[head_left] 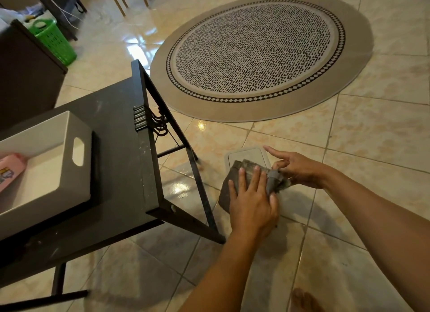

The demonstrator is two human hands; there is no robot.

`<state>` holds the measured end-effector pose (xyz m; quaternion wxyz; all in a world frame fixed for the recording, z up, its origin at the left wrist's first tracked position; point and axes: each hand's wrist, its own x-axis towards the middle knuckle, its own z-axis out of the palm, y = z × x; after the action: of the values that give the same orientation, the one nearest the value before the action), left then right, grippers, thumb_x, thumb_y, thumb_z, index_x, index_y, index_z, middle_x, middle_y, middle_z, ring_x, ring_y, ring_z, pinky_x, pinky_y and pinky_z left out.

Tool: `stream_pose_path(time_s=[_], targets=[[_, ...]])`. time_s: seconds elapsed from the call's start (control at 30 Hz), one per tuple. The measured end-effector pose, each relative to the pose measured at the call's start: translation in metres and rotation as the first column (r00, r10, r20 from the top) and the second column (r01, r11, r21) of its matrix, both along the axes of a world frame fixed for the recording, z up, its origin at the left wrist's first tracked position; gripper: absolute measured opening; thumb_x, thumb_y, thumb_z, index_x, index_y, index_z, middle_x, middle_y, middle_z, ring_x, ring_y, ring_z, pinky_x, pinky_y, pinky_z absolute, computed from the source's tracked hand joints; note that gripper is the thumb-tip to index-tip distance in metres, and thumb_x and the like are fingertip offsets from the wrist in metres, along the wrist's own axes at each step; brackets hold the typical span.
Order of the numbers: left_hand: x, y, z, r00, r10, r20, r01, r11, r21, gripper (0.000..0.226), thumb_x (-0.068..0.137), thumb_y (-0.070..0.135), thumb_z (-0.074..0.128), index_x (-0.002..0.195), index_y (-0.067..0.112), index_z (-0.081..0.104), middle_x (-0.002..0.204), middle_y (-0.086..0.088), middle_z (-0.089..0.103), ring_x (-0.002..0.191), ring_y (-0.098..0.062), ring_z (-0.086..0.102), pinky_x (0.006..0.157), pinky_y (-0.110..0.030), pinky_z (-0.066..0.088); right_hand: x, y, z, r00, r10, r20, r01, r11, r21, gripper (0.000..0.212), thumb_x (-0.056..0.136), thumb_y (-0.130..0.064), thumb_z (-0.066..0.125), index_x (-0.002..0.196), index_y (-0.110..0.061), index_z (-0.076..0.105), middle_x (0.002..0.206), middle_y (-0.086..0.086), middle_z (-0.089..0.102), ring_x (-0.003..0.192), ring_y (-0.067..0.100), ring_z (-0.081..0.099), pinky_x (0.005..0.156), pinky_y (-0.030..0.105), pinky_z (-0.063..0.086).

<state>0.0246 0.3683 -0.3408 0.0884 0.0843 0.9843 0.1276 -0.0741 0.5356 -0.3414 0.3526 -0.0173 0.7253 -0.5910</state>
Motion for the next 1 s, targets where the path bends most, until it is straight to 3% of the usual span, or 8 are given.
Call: stream_pose_path(time_s=[0.07,0.13,0.3,0.5,0.6,0.77,0.87,1.0], targets=[[-0.015,-0.002,0.003,0.996,0.09,0.021,-0.089,0.996,-0.026,0.063,0.097,0.048,0.014,0.154,0.026,-0.002,0.162,0.004,-0.011,0.144,-0.025,-0.023,0.114,-0.053,-0.014,0.003,0.001,0.001,1.0,-0.017,0.01,0.017,1.0,-0.005,0.083,0.093,0.007,0.057,0.153,-0.04,0.024,0.105,0.019,0.067,0.083,0.027,0.067,0.069,0.034,0.061],[-0.009,-0.002,0.005,0.987,0.155,0.041,-0.155,0.988,-0.017,0.064,0.097,0.048,0.015,0.154,0.026,-0.003,0.162,0.003,-0.013,0.144,-0.025,-0.025,0.112,-0.055,-0.013,0.004,0.003,0.0,0.999,-0.034,0.014,0.034,0.999,-0.02,0.085,0.091,0.006,0.06,0.154,-0.037,0.023,0.09,0.016,0.064,0.077,0.024,0.066,0.07,0.035,0.061],[0.024,0.015,0.004,0.988,0.145,0.052,-0.145,0.989,-0.009,0.066,0.097,0.049,0.016,0.151,0.027,-0.013,0.158,0.004,-0.023,0.142,-0.027,-0.03,0.112,-0.061,-0.013,0.002,0.003,-0.002,0.999,-0.041,-0.001,0.041,0.999,-0.025,0.084,0.089,0.009,0.057,0.154,-0.035,0.026,0.076,0.007,0.056,0.072,0.023,0.053,0.06,0.032,0.054],[0.002,0.005,-0.001,0.992,0.123,0.03,-0.123,0.992,-0.005,0.066,0.095,0.049,0.014,0.154,0.027,-0.006,0.16,0.006,-0.018,0.143,-0.025,-0.028,0.114,-0.064,-0.003,0.013,0.013,0.001,0.995,-0.097,0.035,0.099,0.994,-0.052,0.085,0.092,0.004,0.06,0.153,-0.041,0.022,0.073,0.007,0.06,0.079,0.029,0.065,0.071,0.038,0.061],[0.003,0.0,-0.008,0.996,0.086,-0.012,-0.086,0.996,0.009,0.067,0.093,0.051,0.015,0.154,0.029,-0.001,0.16,0.008,-0.015,0.144,-0.023,-0.027,0.114,-0.063,0.0,-0.003,0.02,0.015,0.995,-0.094,-0.025,0.096,0.991,0.091,0.065,0.097,-0.013,0.059,0.151,-0.039,0.033,0.091,0.013,0.066,0.081,0.03,0.069,0.072,0.037,0.061],[0.005,-0.002,-0.01,0.997,0.06,-0.044,-0.06,0.998,0.004,0.065,0.096,0.049,0.021,0.154,0.029,0.0,0.161,0.008,-0.012,0.145,-0.024,-0.022,0.115,-0.061,0.002,-0.053,-0.002,0.035,0.941,0.142,-0.306,-0.044,0.951,0.305,0.041,0.103,-0.023,0.048,0.144,-0.028,0.05,0.15,0.003,0.049,0.134,0.025,0.047,0.107,0.036,0.033],[0.004,-0.003,-0.008,0.998,0.043,-0.046,-0.042,0.999,0.028,0.064,0.096,0.048,0.022,0.154,0.029,0.001,0.16,0.009,-0.013,0.145,-0.024,-0.022,0.115,-0.061,0.001,-0.073,-0.027,0.036,0.914,0.312,-0.26,-0.197,0.9,0.388,0.04,0.104,-0.021,0.047,0.143,-0.021,0.052,0.154,0.004,0.043,0.144,0.022,0.034,0.113,0.033,0.024],[0.005,-0.005,-0.012,0.998,0.035,-0.055,-0.033,0.999,0.029,0.065,0.096,0.048,0.023,0.154,0.031,0.001,0.16,0.01,-0.013,0.145,-0.023,-0.021,0.114,-0.062,0.001,-0.077,-0.044,0.028,0.892,0.383,-0.239,-0.247,0.857,0.453,0.038,0.102,-0.021,0.051,0.14,-0.022,0.057,0.149,0.004,0.05,0.126,0.016,0.047,0.096,0.026,0.031]])
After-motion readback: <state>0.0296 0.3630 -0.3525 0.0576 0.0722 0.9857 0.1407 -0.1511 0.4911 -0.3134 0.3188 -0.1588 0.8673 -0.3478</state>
